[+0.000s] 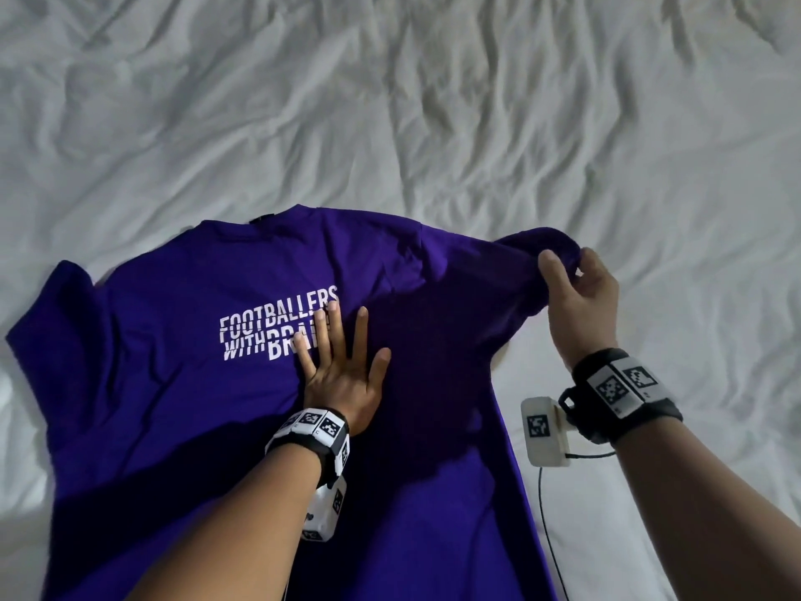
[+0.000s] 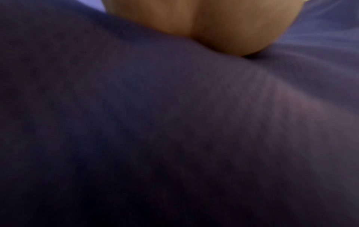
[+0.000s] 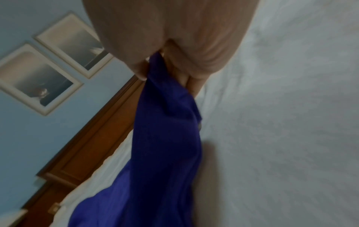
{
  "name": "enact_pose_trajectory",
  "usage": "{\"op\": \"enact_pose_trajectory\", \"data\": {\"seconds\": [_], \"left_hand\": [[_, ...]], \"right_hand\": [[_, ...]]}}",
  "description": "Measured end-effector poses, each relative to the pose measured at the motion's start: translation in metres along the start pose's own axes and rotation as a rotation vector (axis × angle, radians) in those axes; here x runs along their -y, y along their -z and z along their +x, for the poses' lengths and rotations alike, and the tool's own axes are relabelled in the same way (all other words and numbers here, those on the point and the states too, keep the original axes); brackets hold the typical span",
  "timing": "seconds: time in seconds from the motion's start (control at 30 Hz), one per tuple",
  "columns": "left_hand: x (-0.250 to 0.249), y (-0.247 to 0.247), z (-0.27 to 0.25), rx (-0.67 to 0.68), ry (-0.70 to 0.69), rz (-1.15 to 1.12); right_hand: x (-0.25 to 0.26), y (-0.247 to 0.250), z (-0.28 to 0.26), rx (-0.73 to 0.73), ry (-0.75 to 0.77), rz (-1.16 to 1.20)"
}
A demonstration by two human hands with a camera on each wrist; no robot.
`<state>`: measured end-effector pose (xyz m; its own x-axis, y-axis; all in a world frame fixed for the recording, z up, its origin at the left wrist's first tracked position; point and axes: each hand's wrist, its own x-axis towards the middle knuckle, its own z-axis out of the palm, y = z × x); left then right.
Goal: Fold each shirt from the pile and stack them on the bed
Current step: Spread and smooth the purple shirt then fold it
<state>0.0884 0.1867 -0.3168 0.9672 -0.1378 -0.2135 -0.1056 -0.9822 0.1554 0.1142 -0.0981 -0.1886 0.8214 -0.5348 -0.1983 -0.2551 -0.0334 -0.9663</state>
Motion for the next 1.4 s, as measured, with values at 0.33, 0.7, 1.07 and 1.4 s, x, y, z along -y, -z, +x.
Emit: {"op": "enact_pose_trajectory", "data": {"seconds": [0.33, 0.7, 1.07, 1.4], "left_hand": [[0.000, 0.002, -0.002, 0.014, -0.002, -0.003], [-0.008, 0.018, -0.004, 0.037, -0.011, -0.003], [-0.052, 0.027, -0.009, 0.068, -0.213, -0.072], [-0.051, 0.013, -0.005, 0.051, -0.184, -0.054]], "right_hand": [[-0.018, 0.033, -0.006, -0.106, -0.400, -0.713], [-0.016, 0.040, 0.068, 0.325, 0.091, -0.966], [-0.006, 0.047, 0.092, -0.032, -0.454, -0.220], [-0.021, 0.057, 0.053, -0.020, -0.548, -0.408]]}}
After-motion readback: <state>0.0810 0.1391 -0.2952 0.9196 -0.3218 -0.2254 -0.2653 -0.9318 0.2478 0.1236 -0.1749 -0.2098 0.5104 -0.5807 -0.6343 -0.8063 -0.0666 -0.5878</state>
